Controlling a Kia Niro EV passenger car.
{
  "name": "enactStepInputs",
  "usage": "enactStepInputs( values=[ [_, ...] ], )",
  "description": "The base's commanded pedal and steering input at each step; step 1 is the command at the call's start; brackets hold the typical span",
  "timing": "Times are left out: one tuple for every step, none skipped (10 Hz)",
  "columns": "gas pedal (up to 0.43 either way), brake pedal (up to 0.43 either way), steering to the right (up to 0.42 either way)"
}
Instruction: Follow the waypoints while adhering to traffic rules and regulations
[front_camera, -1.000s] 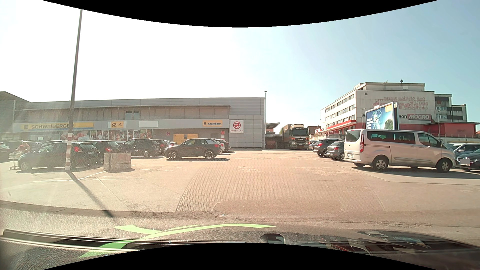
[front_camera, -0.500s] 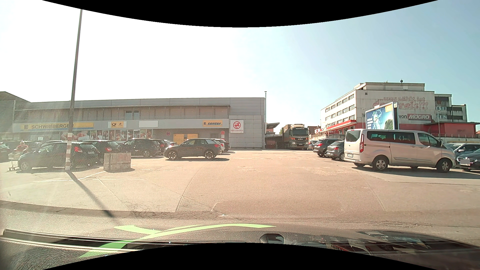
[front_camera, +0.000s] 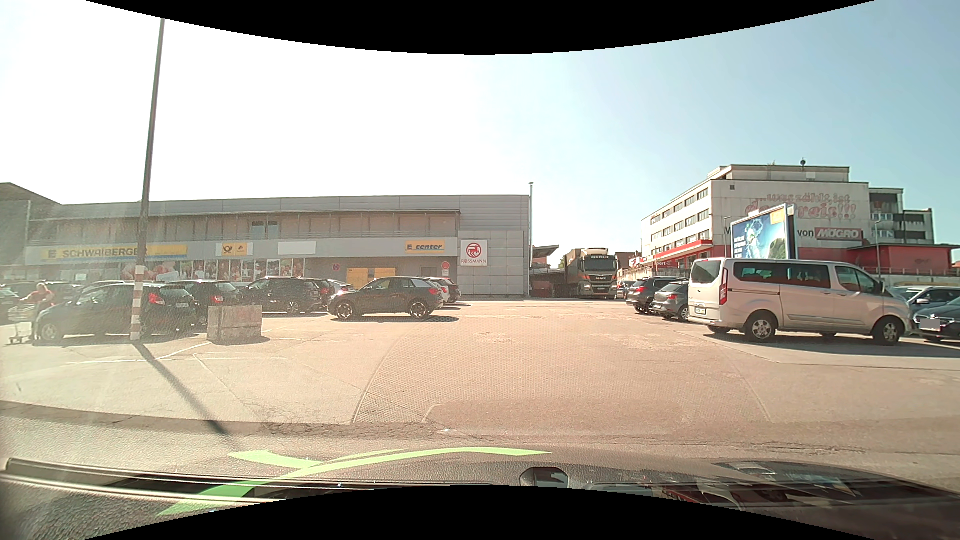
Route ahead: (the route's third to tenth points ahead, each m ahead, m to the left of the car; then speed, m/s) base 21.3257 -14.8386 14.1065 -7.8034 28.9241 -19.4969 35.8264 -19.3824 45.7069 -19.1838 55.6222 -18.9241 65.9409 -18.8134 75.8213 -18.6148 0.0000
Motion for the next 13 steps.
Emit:
enactStepInputs(
  values=[
    [0.0,0.421,-0.055],
    [0.0,0.427,-0.055],
    [0.0,0.421,-0.055],
    [0.0,0.421,-0.055],
    [0.0,0.427,-0.055],
    [0.0,0.421,-0.055],
    [0.0,0.421,-0.055],
    [0.0,0.421,-0.055],
    [0.0,0.421,-0.055],
    [0.0,0.421,-0.056],
    [0.0,0.421,-0.056],
    [0.0,0.421,-0.056],
    [0.0,0.421,-0.055]
  ],
)
